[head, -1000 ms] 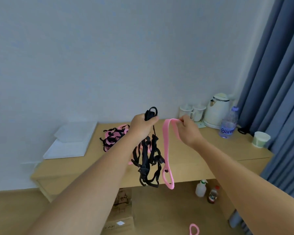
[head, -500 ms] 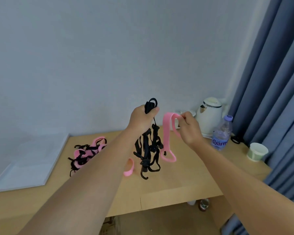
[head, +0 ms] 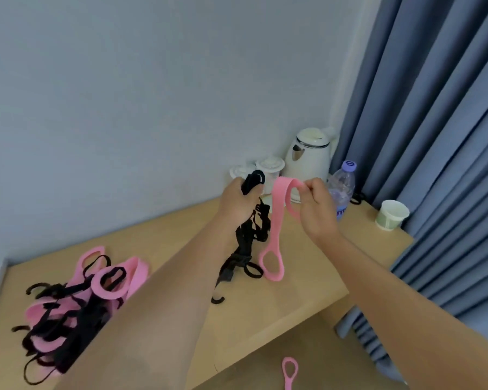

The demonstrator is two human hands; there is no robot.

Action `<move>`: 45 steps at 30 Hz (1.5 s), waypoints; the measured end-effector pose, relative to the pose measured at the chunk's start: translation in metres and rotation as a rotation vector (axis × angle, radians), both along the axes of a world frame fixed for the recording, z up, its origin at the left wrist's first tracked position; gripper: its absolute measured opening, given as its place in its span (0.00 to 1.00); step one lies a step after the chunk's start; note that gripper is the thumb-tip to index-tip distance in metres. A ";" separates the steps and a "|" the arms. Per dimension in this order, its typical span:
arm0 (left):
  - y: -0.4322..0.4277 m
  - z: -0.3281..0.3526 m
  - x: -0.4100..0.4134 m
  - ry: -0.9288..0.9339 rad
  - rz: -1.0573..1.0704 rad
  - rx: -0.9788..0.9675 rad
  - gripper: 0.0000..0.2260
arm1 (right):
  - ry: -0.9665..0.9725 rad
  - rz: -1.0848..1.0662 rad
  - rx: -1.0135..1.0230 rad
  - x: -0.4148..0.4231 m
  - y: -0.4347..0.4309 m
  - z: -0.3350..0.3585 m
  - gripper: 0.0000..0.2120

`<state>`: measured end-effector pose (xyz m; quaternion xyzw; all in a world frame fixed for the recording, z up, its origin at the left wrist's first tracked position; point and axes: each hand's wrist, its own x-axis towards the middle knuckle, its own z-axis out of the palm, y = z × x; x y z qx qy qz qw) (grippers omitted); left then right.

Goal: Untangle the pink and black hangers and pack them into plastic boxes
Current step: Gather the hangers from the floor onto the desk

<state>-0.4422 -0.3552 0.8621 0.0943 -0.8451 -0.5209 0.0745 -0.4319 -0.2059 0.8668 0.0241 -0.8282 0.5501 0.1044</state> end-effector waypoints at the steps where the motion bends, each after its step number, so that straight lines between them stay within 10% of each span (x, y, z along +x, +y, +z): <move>1: -0.002 -0.019 -0.012 -0.053 -0.031 -0.019 0.09 | -0.009 -0.040 0.001 -0.005 0.001 -0.006 0.10; 11: -0.016 -0.073 -0.008 -0.356 0.012 -0.579 0.26 | 0.011 -0.062 -0.047 -0.007 -0.003 -0.007 0.10; 21: 0.005 -0.009 0.019 -0.410 -0.462 0.133 0.08 | 0.174 0.018 -0.157 0.004 -0.057 0.045 0.10; 28: -0.041 0.029 0.061 -0.312 -0.230 0.525 0.11 | 0.133 0.071 -0.135 0.010 -0.071 0.053 0.06; 45: -0.179 0.029 0.193 -0.065 0.534 0.571 0.20 | -0.401 0.711 -0.233 0.148 -0.203 -0.023 0.06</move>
